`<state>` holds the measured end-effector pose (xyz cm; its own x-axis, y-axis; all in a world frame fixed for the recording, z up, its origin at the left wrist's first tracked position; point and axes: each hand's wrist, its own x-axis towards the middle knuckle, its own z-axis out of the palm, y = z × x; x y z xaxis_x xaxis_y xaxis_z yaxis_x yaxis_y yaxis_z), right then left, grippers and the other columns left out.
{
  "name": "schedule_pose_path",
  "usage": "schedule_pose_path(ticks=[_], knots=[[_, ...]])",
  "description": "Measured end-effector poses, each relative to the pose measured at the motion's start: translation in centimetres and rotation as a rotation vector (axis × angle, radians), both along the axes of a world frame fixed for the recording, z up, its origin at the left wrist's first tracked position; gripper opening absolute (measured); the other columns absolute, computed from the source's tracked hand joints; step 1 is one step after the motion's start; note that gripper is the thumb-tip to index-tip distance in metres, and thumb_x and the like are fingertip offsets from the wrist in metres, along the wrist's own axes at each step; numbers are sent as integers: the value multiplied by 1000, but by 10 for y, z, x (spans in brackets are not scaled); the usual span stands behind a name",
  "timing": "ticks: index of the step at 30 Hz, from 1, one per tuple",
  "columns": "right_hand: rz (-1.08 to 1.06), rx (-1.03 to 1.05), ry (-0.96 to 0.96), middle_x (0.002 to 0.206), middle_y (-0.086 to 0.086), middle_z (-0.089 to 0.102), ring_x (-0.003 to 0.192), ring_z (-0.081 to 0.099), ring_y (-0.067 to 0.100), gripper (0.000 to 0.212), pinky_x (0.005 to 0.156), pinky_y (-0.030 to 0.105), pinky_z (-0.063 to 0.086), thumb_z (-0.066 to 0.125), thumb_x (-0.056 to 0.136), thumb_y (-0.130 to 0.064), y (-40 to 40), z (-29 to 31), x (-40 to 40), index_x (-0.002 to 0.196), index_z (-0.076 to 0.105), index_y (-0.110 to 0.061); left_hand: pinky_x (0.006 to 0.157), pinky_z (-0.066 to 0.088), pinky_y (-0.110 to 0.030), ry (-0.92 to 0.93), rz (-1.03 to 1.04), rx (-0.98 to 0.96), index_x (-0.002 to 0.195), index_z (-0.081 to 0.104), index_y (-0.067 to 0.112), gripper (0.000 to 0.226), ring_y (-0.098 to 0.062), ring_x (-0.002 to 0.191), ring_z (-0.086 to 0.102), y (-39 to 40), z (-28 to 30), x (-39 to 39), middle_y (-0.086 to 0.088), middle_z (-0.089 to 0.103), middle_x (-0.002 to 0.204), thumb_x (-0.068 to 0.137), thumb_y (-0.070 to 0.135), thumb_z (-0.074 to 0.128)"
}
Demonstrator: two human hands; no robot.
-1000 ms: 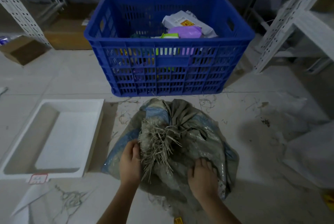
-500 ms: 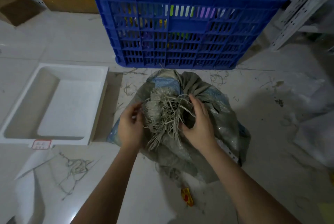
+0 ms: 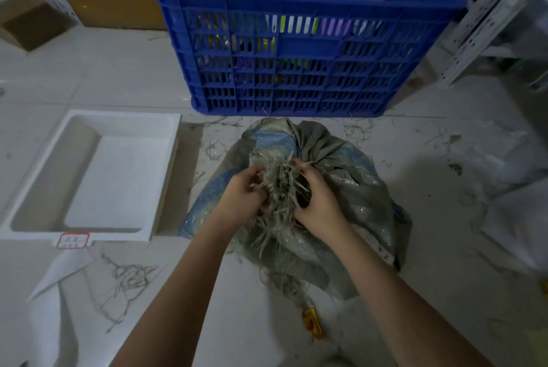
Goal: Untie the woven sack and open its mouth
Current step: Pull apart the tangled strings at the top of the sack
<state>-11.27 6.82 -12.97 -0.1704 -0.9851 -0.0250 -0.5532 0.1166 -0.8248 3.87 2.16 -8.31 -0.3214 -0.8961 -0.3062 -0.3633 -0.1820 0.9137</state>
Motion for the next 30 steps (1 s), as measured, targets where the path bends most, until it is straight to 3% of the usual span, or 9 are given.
schedule_pose_path(ticks=[5,8,12,16,18,20,22,26,30], knots=[[2,-13,158,135,-11,52,124,47,10,57,107,30,33,59,77,6,14,-16,5,126,53,-21,53,52,-17,-61,-226,111,124,54,19,49,-2,54,60,6,8,-4,-1,62,76,85,-11,52],[-280,30,-256,81,-5,69,74,66,9,20,71,29,54,46,91,-10,17,-16,9,87,64,-18,62,50,-17,-93,-270,70,112,64,16,32,-4,63,61,14,16,-11,-5,65,77,86,-3,57],[-311,99,-672,69,8,66,61,67,19,20,54,24,55,44,93,-11,24,14,5,82,61,-8,67,47,-7,47,-129,56,88,70,24,27,1,71,64,26,37,-12,15,67,74,93,7,49],[-258,92,-864,56,2,66,47,65,1,3,43,9,48,66,71,-7,31,59,-5,71,69,-6,106,38,-45,169,-23,-150,107,67,30,33,-28,114,53,22,45,-1,-13,59,116,78,19,53],[-250,119,-746,79,-5,72,71,66,-1,16,46,0,42,54,87,-6,28,72,-14,93,68,-2,108,40,-38,158,-144,-137,123,57,28,51,-10,116,53,22,48,1,-1,57,126,74,14,60],[-280,105,-622,107,2,61,102,57,6,32,59,-10,32,37,99,-9,21,86,-17,125,51,5,92,45,-8,118,-269,-118,126,52,30,58,17,106,52,24,52,-7,20,57,120,76,10,72],[-228,-3,-442,86,-10,57,78,57,-12,24,61,-9,32,51,94,-19,19,102,-19,112,59,-5,83,43,-1,109,-242,-190,122,57,24,53,16,102,56,28,54,-18,16,62,113,74,13,77],[-193,-101,-314,76,-26,57,66,54,-26,8,59,-7,37,61,87,-24,20,119,-20,83,59,-30,95,46,-27,68,-47,-334,104,62,30,36,-14,110,56,27,56,-32,3,61,110,72,28,77],[-199,-116,-383,73,-22,66,71,61,-18,11,60,0,44,58,90,-27,19,129,-21,83,57,-35,78,51,-11,161,-37,-292,92,57,38,24,8,88,63,26,63,-38,18,64,93,80,21,70]])
